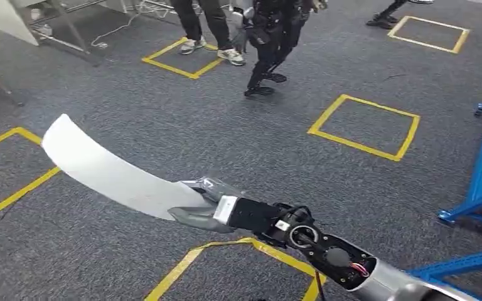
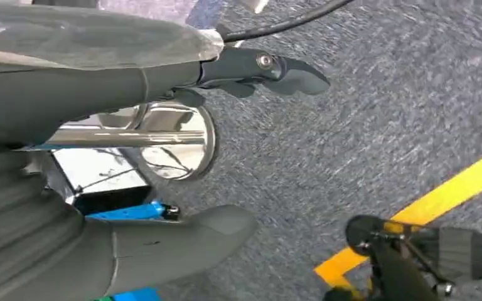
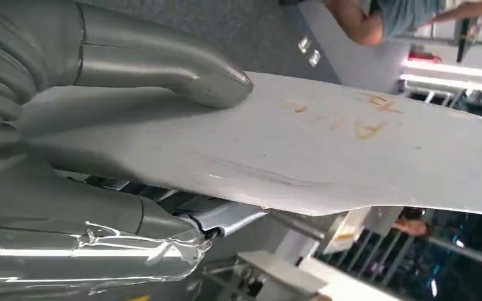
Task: Take the parts from the cabinet and place them on the table.
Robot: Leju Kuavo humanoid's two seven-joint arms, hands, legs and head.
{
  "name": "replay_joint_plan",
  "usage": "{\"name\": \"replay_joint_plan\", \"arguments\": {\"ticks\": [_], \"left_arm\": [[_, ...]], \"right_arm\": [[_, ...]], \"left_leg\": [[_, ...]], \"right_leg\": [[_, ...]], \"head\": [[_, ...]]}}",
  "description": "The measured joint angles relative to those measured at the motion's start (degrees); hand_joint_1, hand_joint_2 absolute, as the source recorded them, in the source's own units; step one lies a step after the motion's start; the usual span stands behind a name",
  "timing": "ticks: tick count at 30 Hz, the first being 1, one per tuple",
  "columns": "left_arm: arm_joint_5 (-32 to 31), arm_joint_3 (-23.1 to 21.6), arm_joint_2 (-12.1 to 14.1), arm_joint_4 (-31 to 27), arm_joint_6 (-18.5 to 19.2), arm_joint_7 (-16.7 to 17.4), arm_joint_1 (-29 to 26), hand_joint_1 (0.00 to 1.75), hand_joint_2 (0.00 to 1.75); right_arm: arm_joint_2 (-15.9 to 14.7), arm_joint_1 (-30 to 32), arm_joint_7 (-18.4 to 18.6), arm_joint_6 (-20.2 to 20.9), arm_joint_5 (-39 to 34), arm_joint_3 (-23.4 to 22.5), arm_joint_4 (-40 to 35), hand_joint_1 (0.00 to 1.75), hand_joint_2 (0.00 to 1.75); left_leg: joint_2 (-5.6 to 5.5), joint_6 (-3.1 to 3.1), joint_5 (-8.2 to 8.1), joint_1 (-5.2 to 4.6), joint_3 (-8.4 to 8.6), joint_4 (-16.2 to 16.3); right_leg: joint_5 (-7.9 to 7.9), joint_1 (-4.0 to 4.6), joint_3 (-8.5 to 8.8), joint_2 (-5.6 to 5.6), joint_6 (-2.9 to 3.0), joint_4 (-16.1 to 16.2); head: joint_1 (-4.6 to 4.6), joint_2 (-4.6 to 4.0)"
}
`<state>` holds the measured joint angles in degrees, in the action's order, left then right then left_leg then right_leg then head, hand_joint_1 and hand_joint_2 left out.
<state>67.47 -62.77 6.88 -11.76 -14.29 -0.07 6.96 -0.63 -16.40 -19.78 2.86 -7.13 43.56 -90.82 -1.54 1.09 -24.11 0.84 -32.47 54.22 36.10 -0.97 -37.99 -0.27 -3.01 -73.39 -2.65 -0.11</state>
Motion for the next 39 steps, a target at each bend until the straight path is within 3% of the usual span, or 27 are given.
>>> {"name": "replay_joint_plan", "arguments": {"ticks": [1,3,4,5,6,9,10,11,12,13,14,16,17,19,20,21,23,25,27,28,30,31,32,34,35,36,39], "left_arm": [[0.0,0.0,0.0,0.0,0.0,0.0,-0.05,0.0,1.75],[0.0,0.0,-0.02,0.0,0.0,0.0,-0.08,0.0,1.75],[0.0,0.0,-0.09,0.0,0.0,0.0,-0.07,0.0,1.75],[0.0,0.0,-0.3,0.0,0.0,0.0,-0.08,0.0,1.75],[0.0,0.0,-0.44,0.0,0.02,0.0,0.11,0.0,1.75],[-0.04,0.0,-0.42,0.0,0.02,0.0,-0.26,0.0,1.75],[-0.07,0.0,-0.26,0.02,0.02,0.0,-0.29,0.0,1.75],[-0.09,0.0,-0.44,-0.02,0.04,0.0,-0.33,0.0,1.75],[-0.15,0.0,-0.46,-0.02,0.04,0.0,-0.21,0.0,1.75],[-0.18,0.0,-0.5,-0.02,0.04,-0.02,-0.02,0.0,1.75],[-0.18,0.0,-0.48,-0.02,0.04,-0.02,0.04,0.0,1.75],[-0.17,0.0,-0.5,-0.02,0.04,-0.02,-0.07,0.0,1.75],[-0.17,0.0,-0.48,-0.02,0.04,-0.02,-0.14,0.0,1.75],[-0.17,0.0,-0.37,-0.02,0.04,-0.02,-0.21,0.0,1.75],[-0.18,0.0,-0.31,-0.02,0.04,-0.04,-0.16,0.0,1.75],[-0.18,0.0,-0.31,-0.02,0.02,-0.11,0.1,0.0,1.75],[-0.09,0.0,-0.31,-0.02,-0.07,-0.11,0.01,0.0,1.75],[0.0,0.0,-0.29,-0.02,-0.13,-0.09,-0.15,0.0,1.75],[0.09,0.0,-0.33,-0.02,-0.15,-0.11,-0.15,0.0,1.75],[0.2,0.0,-0.33,-0.02,-0.17,-0.11,-0.06,0.0,1.75],[0.2,0.02,-0.33,-0.02,-0.18,-0.15,-0.03,0.0,1.75],[0.2,0.02,-0.33,-0.02,-0.22,-0.15,-0.06,0.0,1.75],[0.2,0.02,-0.33,-0.02,-0.22,-0.15,-0.1,0.0,1.75],[0.2,0.02,-0.37,-0.02,-0.33,-0.04,-0.1,0.0,1.75],[0.2,0.02,-0.46,-0.02,-0.33,0.09,-0.1,0.0,1.75],[0.2,0.02,-0.61,-0.02,-0.35,0.09,0.03,0.0,1.75],[0.17,0.02,-0.57,-0.02,-0.5,0.24,-0.13,0.0,1.75]], "right_arm": [[0.0,0.14,-0.02,0.02,0.0,0.0,0.0,1.73,1.75],[0.0,0.11,-0.09,0.09,-0.02,-0.02,0.0,1.73,1.75],[0.0,0.09,-0.11,0.09,0.0,-0.02,0.0,1.73,1.75],[0.0,0.08,-0.15,0.09,0.0,-0.02,0.0,1.73,1.75],[0.0,0.12,-0.17,0.11,0.0,-0.02,0.0,1.73,1.75],[0.0,0.07,-0.15,0.2,0.0,-0.04,0.0,1.73,1.75],[0.02,0.01,-0.17,0.2,0.0,-0.04,-0.02,1.73,1.75],[0.13,-0.11,-0.13,0.24,0.0,-0.04,0.0,1.73,1.75],[0.13,-0.12,-0.18,0.26,0.0,-0.04,0.0,1.73,1.75],[0.13,-0.17,-0.24,0.26,0.0,-0.07,-0.02,1.73,1.75],[0.13,-0.08,-0.17,0.26,0.0,-0.07,0.0,1.73,1.75],[0.13,0.08,-0.13,0.37,0.0,-0.04,0.04,1.73,1.75],[0.11,0.07,-0.13,0.46,0.0,-0.04,0.09,1.73,1.75],[0.13,0.05,-0.13,0.5,0.0,-0.04,0.13,1.73,1.75],[0.13,0.01,-0.13,0.55,0.0,-0.04,0.13,1.73,1.75],[0.11,0.01,-0.13,0.59,0.0,-0.07,0.13,1.73,1.75],[0.13,-0.05,-0.02,0.77,0.0,-0.07,0.13,1.73,1.75],[0.13,-0.15,0.13,1.03,0.0,-0.04,0.13,1.73,1.75],[0.13,-0.33,0.17,1.2,0.0,-0.07,0.13,1.73,1.75],[0.13,-0.35,0.18,1.18,-0.02,-0.07,0.13,1.73,1.75],[0.04,-0.18,0.33,1.2,-0.02,-0.07,0.22,1.73,1.75],[0.04,-0.11,0.37,1.18,-0.02,-0.07,0.24,1.73,1.75],[0.04,-0.11,0.37,1.2,0.0,-0.07,0.26,1.73,1.75],[0.04,-0.13,0.37,1.18,-0.02,-0.07,0.26,1.73,1.75],[0.04,-0.15,0.37,1.18,-0.02,-0.07,0.24,1.73,1.75],[0.04,-0.14,0.35,1.16,-0.02,-0.07,0.24,1.73,1.75],[0.02,-0.18,0.39,1.16,-0.02,-0.09,0.22,1.73,1.75]], "left_leg": [[-0.85,0.0,0.0,-0.09,0.07,0.01],[-2.61,-0.02,-0.01,-0.15,0.34,0.04],[-3.39,-0.05,-0.03,-0.15,0.49,0.03],[-4.03,-0.1,-0.04,0.11,0.43,-0.02],[-4.59,-0.43,-0.01,-0.34,0.04,0.3],[-6.76,-1.77,0.62,0.61,-0.5,-0.33],[-7.54,-2.17,0.72,0.22,-0.54,-0.39],[-4.77,-2.12,-0.1,0.17,-0.83,0.64],[-1.83,-2.2,-2.12,0.0,-2.43,3.65],[-0.13,-2.53,-4.58,0.06,-4.97,8.62],[0.67,-2.77,-6.87,0.12,-7.79,14.25],[1.09,-3.03,-7.71,0.13,-10.23,19.13],[1.18,-3.07,-6.11,0.15,-9.18,17.07],[2.31,-2.89,-1.3,0.17,-3.63,6.8],[4.3,-2.69,0.38,0.06,-0.79,1.82],[5.84,-2.33,-0.07,-0.61,0.16,-0.37],[4.14,-1.41,0.07,-0.51,-0.21,-0.2],[2.97,-0.65,0.15,-0.47,-0.18,-0.25],[2.08,-0.05,0.26,0.0,0.05,-0.44],[1.66,0.28,0.31,0.0,0.05,-0.44],[0.31,0.33,0.3,-0.11,-0.02,-0.43],[-0.45,0.33,0.3,-0.15,0.02,-0.42],[-1.22,0.33,0.3,-0.16,0.1,-0.4],[-2.88,0.29,0.28,-0.13,0.4,-0.38],[-3.63,0.21,0.25,-0.07,0.54,-0.37],[-4.16,-0.01,0.25,-0.23,0.28,-0.25],[-6.14,-1.22,0.75,0.32,-0.6,-0.32]], "right_leg": [[-0.73,0.01,-0.37,0.02,0.17,-0.38],[-5.8,0.05,2.84,0.5,0.83,7.05],[-8.69,0.1,5.26,1.78,1.23,12.48],[-10.49,0.1,7.08,4.97,1.72,17.3],[-10.06,-0.16,7.67,6.31,1.96,18.45],[-9.91,0.43,7.8,4.55,2.08,18.83],[-10.29,-0.29,8.21,3.64,2.55,19.73],[-10.52,-0.13,8.62,2.67,2.65,20.2],[-10.57,-0.12,8.66,1.91,3.0,20.37],[-10.56,0.01,8.61,1.04,3.13,20.37],[-10.51,0.14,8.55,-0.01,3.18,20.35],[-10.38,0.2,8.53,-1.7,3.27,20.33],[-10.29,0.19,8.61,-2.41,3.18,20.32],[-9.98,0.16,8.8,-3.68,2.86,20.17],[-9.78,0.24,8.93,-4.18,2.58,20.0],[-9.44,0.84,8.81,-4.59,2.21,19.71],[-9.25,0.99,9.04,-5.41,1.84,19.7],[-8.99,0.86,9.39,-6.41,1.25,19.74],[-6.42,0.4,8.29,-2.36,0.67,16.48],[-3.66,0.4,6.04,-0.91,0.54,11.49],[0.19,0.4,1.31,-0.08,0.32,1.68],[0.23,0.4,0.14,-0.03,0.33,-0.42],[-1.14,0.41,0.4,0.04,0.46,0.57],[-6.68,0.4,4.28,0.61,0.93,9.42],[-9.61,0.4,6.86,2.34,1.27,15.21],[-9.65,0.25,8.06,5.43,1.73,18.15],[-9.57,0.58,8.13,4.05,2.09,18.86]], "head": [[-0.08,0.0],[-0.19,0.0],[-0.39,0.0],[-0.59,0.0],[-0.08,0.0],[-0.52,0.0],[-0.3,0.0],[-0.11,0.0],[0.86,0.0],[1.49,0.0],[1.6,0.0],[1.73,0.0],[1.84,0.0],[1.99,0.0],[2.1,0.0],[2.4,0.0],[1.47,0.0],[1.59,0.0],[1.29,0.0],[0.79,0.0],[0.22,0.0],[0.05,0.0],[0.07,0.0],[-0.13,0.0],[-0.35,0.0],[-0.28,0.0],[-0.35,0.0]]}}
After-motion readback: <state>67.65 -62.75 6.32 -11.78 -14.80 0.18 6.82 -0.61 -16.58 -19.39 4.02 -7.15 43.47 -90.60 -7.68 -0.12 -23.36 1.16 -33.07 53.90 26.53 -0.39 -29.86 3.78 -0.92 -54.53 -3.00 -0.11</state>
